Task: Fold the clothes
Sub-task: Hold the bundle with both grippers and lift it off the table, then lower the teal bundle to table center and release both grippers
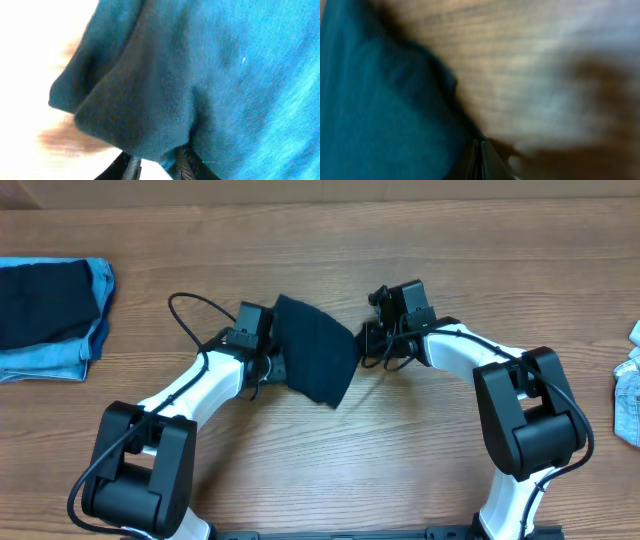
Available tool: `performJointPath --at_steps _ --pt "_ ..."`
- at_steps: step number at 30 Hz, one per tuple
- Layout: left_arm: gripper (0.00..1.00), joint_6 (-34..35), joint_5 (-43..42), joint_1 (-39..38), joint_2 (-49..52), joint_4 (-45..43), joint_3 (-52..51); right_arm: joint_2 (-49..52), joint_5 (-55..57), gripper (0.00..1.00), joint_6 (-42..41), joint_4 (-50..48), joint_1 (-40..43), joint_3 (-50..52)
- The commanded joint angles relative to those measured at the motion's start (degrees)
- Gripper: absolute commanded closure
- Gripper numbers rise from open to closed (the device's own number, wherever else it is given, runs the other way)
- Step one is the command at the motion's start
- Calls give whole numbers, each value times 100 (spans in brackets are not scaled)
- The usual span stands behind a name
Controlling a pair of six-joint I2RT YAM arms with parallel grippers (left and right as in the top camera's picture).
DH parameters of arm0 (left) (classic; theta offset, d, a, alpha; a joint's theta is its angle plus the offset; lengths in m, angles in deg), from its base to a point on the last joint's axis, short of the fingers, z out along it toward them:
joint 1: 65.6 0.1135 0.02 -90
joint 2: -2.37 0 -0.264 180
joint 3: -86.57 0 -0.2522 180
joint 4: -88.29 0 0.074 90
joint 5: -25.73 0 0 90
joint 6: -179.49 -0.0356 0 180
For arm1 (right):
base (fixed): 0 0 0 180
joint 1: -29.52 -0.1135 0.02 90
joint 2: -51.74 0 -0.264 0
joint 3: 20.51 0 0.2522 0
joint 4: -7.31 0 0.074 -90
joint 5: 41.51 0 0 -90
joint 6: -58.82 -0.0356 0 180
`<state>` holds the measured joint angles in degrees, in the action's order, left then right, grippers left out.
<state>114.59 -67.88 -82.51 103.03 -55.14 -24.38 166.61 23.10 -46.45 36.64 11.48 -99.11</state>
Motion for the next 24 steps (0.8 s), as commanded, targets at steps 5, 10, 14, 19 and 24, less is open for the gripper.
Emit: performJointPath --at_steps 5,10,14,19,24 --pt "69 -70 85 501 -26 -817 -20 -369 -540 94 -39 1005 -214 -15" --pt "66 -68 -50 828 -26 -1305 -11 -741 -586 94 -291 1460 -767 -15" --pt "65 -68 -358 1008 -26 -1626 20 -785 -584 94 -684 1453 -1388 -15" --pt "64 -348 -511 1176 -28 -1143 501 -796 96 94 -1029 1460 -1906 -15" --pt "64 -721 -496 1462 -28 638 1683 -994 1001 91 -903 1945 -1665 -15"
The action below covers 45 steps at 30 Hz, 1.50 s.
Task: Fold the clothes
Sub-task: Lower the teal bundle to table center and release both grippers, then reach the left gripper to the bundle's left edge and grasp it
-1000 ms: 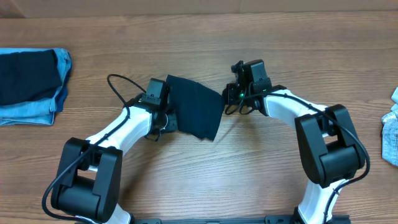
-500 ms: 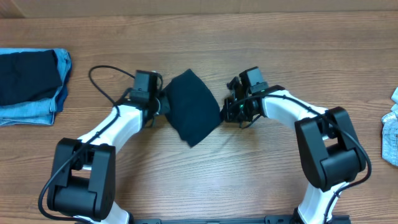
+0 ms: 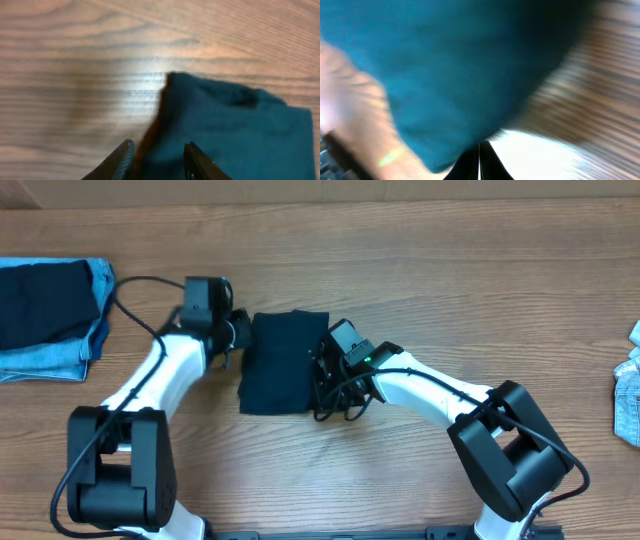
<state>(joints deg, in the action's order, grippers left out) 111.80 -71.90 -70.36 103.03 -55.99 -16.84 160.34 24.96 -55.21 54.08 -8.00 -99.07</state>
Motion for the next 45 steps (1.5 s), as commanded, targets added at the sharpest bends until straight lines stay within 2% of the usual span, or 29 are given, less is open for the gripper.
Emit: performJointPath --at_steps 1,3,4,7,9,10,13,16,17,20,25,29,33,38,39,41,43,45 --pt "64 -490 -87 313 -28 1082 1182 -448 868 89 61 282 393 -20" --pt "62 -608 -98 439 -28 1727 1650 -678 968 87 162 404 656 -20" --pt "60 -610 -133 494 -28 2105 1873 -868 1150 82 175 455 839 -26" --pt "52 -647 -415 573 -28 2789 2122 -1370 1670 46 177 695 1309 -186" --pt "52 -894 -796 608 -28 3104 2133 -1727 1845 29 299 881 1679 -382" --pt "56 -933 -883 623 -28 3222 2133 -1897 1864 21 404 970 1871 -494" --pt "64 -1316 -962 627 -149 3497 2142 -2439 1858 14 505 1414 2629 -992" --pt "66 -1445 -490 623 -597 3762 2142 -2798 1856 8 503 1757 3246 -1416" --pt "65 -1445 -243 623 -981 3893 2142 -2970 1853 2 501 1888 3552 -1602" --pt "57 -1499 26 625 -1749 4015 2138 -3250 1856 0 498 2009 4059 -1786" --pt "32 -1545 907 787 -2741 4301 2090 -3528 1858 0 498 2011 4675 -1790" --pt "22 -1545 70 1137 -2955 4247 1725 -3519 1858 0 498 2057 4889 -1777" --pt "10 -1722 -1292 1318 -2647 3591 977 -3517 1856 0 498 2076 4889 -1777" --pt "7 -2564 -2496 1320 -1486 3276 669 -3517 1856 0 498 2076 4889 -1777" --pt "2 -2699 -2675 1320 -1296 3257 669 -3517 1856 0 496 2076 4889 -1777" --pt "0 -2959 -3193 1320 -754 3117 669 -3517 1856 0 498 2076 4889 -1777" --pt "0 -3097 -3558 1320 -328 2894 669 -3517 1856 0 498 2076 4889 -1777" --pt "0 -3150 -3565 1322 57 2669 669 -3517 1858 0 496 2076 4889 -1777"
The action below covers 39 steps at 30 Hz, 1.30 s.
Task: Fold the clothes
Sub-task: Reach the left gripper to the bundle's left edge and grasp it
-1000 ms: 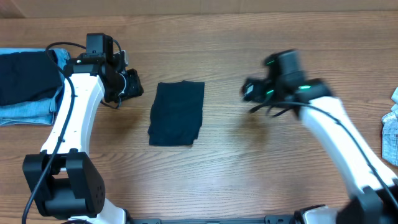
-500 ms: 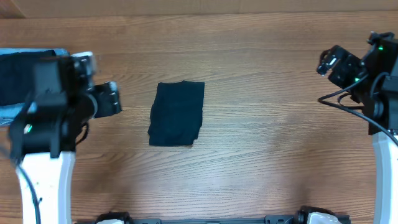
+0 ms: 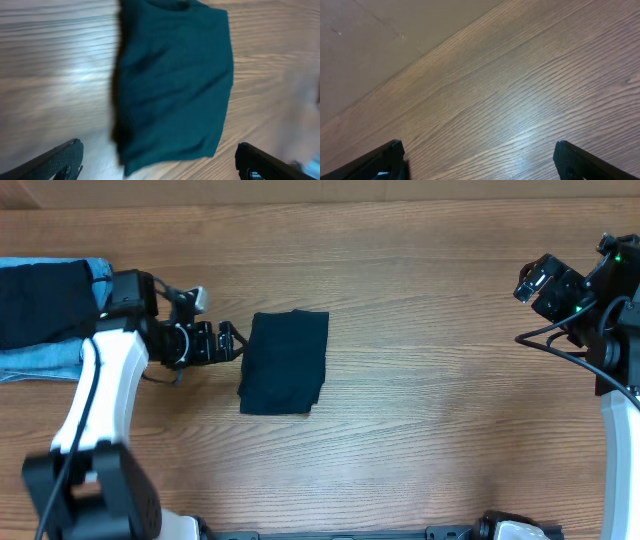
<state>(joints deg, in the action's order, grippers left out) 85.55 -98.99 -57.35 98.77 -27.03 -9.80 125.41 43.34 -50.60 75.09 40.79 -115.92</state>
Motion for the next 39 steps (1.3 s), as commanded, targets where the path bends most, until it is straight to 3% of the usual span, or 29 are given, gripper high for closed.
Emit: performJointPath --at_steps 1,4,16,27,39 --pt "0 -590 -861 24 632 -310 -35 -24 20 0 37 -24 11 -92" --pt "0 -901 -883 26 1023 -461 -35 -24 17 0 37 -24 11 -92" --pt "3 -955 -691 20 1956 -669 -35 -24 17 0 37 -24 11 -92" --pt "5 -1102 -1338 -216 2750 -601 -35 -24 17 0 35 -24 11 -92" --pt "12 -1130 -1331 -437 2894 -514 -35 -24 20 0 37 -24 11 -92"
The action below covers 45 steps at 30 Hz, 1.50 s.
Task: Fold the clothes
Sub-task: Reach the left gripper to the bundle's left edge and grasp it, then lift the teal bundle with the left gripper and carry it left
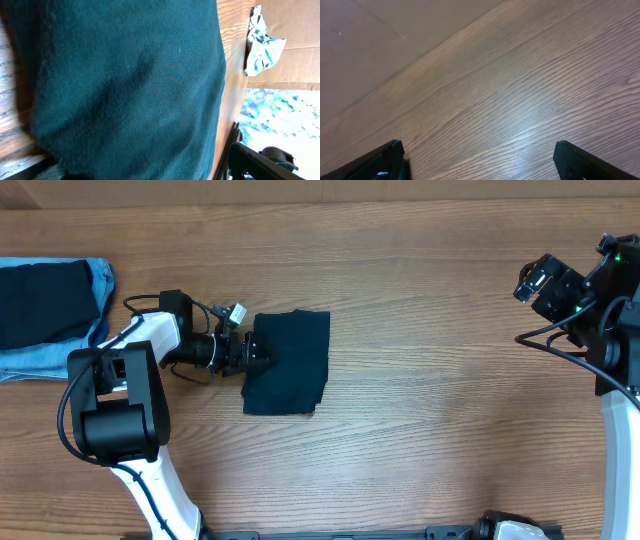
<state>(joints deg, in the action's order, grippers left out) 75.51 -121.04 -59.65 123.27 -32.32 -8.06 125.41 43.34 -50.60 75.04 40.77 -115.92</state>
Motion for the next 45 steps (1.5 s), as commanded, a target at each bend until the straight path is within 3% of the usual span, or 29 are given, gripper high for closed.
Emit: performJointPath --at_steps 1,4,8,11,15,22,25,29,32,41,45 --pt "14 -127 872 -240 444 -4 -210 -24 17 0 37 -20 13 -92" --pt "21 -125 929 -345 444 -15 -210 -24 20 0 37 -20 13 -92" --pt "21 72 1694 -369 444 243 -210 -24 17 0 35 -20 13 -92" --pt "0 297 1888 -293 444 302 -210 -24 17 0 37 -20 13 -92" --pt "0 1091 1582 -302 444 109 -210 -24 17 0 37 -20 13 -92" --pt "3 1735 1537 -638 444 -168 -221 -24 20 0 37 -20 13 -92" --pt "10 1965 1456 -793 444 -315 -221 -24 17 0 37 -20 13 -92" --pt "33 2199 1617 -938 444 -348 -221 -24 17 0 37 -20 13 -92" --pt "44 2347 1694 -944 444 -378 -221 -24 20 0 37 -20 13 -92" --pt "56 2273 1484 -938 444 -745 -221 -24 20 0 37 -20 13 -92" --pt "67 2166 1187 -938 444 -973 -221 -24 17 0 37 -22 13 -92"
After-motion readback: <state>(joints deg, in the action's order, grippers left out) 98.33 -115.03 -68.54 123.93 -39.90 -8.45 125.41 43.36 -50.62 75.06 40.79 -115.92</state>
